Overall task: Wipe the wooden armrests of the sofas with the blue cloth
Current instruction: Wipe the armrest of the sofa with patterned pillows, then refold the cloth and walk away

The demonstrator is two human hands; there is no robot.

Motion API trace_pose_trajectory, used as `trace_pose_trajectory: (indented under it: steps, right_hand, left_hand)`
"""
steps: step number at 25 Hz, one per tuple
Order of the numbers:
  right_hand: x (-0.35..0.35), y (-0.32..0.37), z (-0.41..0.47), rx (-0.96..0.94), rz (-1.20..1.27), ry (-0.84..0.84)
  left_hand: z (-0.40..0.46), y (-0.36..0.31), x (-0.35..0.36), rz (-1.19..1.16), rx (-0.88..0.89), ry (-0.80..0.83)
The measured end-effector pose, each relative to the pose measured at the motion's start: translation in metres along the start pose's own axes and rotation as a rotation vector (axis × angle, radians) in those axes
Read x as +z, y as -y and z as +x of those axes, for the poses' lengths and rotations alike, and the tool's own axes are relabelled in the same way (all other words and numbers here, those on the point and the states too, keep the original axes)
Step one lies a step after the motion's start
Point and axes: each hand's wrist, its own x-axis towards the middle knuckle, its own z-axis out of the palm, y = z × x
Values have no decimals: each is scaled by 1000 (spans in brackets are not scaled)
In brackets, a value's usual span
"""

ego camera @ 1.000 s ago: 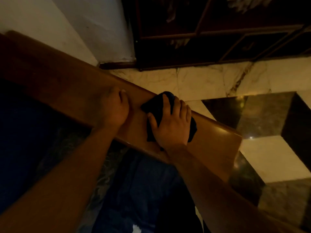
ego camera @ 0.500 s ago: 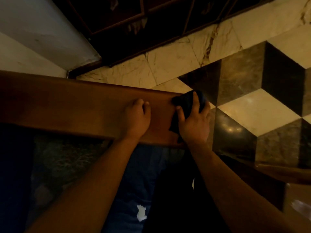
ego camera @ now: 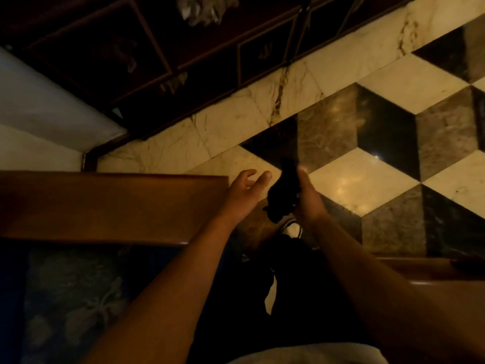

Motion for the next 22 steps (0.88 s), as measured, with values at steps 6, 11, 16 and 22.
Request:
trace_pose_trajectory:
  steps: [6,11,16,22]
  right_hand:
    - [-70,93,-40,-269,-78,41]
    - [-180,186,-52,-345,-45,-67]
    - [-301,277,-51,-508,91,-238]
    - [-439,358,-13,-584,339,-351]
  left_hand:
    - [11,-102,101,-347,-132,-37]
    - [27,-194,193,-361,-121,78]
    - [64,-291,322,-179,-68,181]
    - [131,-382,496,-125,-203,561]
